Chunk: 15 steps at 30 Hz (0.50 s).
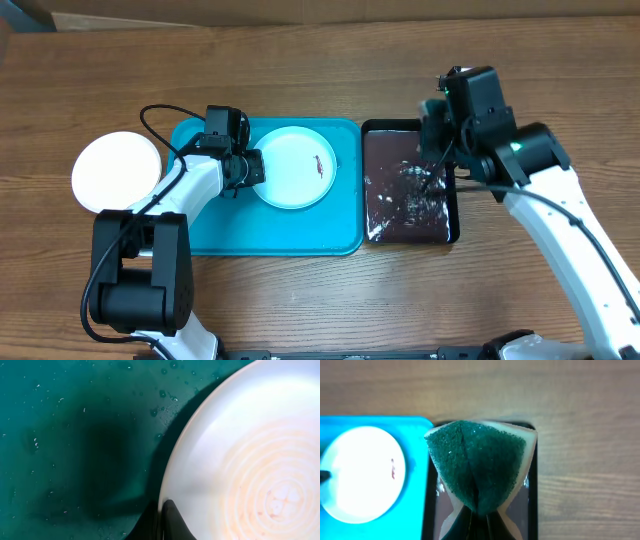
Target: Clean dirty plates on tray and stack at the side
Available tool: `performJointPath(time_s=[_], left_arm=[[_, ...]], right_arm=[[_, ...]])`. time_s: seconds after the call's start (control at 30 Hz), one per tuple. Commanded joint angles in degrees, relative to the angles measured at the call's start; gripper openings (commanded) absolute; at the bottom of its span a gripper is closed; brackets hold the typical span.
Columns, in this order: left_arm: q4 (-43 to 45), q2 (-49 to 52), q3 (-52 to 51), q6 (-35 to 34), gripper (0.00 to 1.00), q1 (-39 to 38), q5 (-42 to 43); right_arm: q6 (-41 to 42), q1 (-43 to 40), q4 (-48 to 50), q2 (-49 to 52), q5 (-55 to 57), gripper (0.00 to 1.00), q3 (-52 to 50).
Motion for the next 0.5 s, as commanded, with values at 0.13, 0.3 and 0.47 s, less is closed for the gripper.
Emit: performJointPath(time_s=[0.13, 0.3, 0.47], left_arm=[[-0.3, -0.7, -0.8, -0.5, 0.04, -0.1, -0.7], [-0.3, -0.7, -0.8, -0.5, 0.04, -0.1, -0.7], [-0.3, -0.7, -0.8, -0.5, 0.04, -0.1, -0.7]], right_arm=[[-1.3, 7.0, 2.1, -2.9, 10.3, 0.04, 1.9], [-1.2, 12.4, 4.7, -2.9, 19.2, 0.04, 1.9], [-1.0, 15.4, 6.5, -2.9, 22.3, 0.04, 1.9]])
